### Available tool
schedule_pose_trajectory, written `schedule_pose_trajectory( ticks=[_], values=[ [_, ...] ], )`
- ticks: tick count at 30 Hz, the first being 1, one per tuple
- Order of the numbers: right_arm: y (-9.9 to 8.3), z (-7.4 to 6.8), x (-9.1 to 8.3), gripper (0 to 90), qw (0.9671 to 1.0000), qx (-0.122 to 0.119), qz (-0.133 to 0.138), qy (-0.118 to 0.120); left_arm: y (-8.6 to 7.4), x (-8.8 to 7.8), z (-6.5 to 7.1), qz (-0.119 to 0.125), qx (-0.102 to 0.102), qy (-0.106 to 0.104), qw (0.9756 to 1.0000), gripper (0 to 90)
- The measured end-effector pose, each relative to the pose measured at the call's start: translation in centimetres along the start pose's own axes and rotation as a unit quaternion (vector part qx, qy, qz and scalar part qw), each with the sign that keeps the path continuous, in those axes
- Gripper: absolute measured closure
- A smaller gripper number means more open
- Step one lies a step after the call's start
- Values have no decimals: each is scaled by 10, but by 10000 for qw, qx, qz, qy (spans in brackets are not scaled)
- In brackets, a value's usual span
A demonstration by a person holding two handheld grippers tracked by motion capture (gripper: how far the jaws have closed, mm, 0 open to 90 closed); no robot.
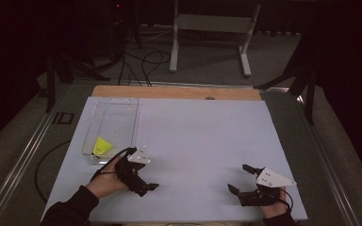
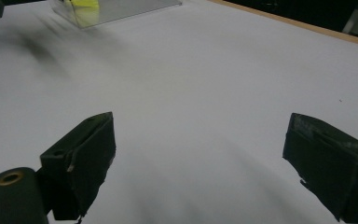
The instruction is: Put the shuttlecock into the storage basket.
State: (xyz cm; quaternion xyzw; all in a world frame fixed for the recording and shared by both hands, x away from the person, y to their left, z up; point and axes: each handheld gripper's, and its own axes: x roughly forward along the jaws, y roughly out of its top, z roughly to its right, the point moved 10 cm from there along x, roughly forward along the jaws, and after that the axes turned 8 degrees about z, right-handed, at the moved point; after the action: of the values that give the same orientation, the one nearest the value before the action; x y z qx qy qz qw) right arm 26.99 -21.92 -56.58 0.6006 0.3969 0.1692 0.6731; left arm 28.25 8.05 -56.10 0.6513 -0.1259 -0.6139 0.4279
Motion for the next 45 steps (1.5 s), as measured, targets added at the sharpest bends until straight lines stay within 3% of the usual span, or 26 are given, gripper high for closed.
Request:
schedule_pose_trajectory(
  ticks=[6,19,28,35,41,45],
  values=[
    [0,0,0,94,10000,2,-4,2,-18,-5,-1,-51,-74,4,10000,0],
    [0,0,1,94,10000,3,-4,22,-53,-27,-16,66,-453,385,9982,0],
    [-1,-1,1,94,10000,4,-34,24,-69,-38,-19,218,-817,432,9955,0],
    [-2,-1,1,94,10000,0,-56,22,-74,-41,-19,523,-1144,560,9905,0],
    [-2,-1,1,94,10000,-5,-49,28,-76,-39,-21,738,-1156,775,9875,0],
    [-2,-1,1,94,10000,-17,-64,36,-81,-37,-21,719,-1153,782,9876,0]
  ],
)
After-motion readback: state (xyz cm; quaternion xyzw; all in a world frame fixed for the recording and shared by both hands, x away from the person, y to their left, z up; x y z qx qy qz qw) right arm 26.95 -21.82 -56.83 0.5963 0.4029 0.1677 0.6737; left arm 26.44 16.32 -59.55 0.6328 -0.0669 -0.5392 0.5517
